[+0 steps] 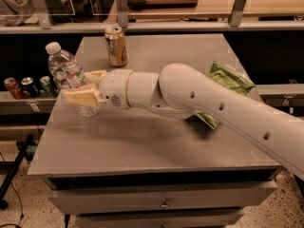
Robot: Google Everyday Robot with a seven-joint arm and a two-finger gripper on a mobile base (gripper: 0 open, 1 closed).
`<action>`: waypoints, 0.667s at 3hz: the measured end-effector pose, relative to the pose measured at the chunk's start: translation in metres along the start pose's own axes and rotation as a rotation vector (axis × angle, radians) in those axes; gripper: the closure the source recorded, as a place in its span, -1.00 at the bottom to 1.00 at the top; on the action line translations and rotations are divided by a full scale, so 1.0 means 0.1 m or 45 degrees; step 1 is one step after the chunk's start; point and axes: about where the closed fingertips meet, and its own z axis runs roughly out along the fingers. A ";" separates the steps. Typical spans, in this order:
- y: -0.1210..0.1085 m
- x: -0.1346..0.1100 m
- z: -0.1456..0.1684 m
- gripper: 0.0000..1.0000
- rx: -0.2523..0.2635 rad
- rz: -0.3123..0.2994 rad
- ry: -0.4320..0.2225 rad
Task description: Place water bottle upright
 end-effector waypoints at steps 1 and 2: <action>0.00 0.01 -0.01 -0.74 0.007 -0.002 0.002; 0.00 0.01 -0.03 -1.00 0.005 -0.008 -0.002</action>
Offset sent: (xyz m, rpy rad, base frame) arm 0.0017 -0.0071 -0.0023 0.0011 -0.0063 -0.0100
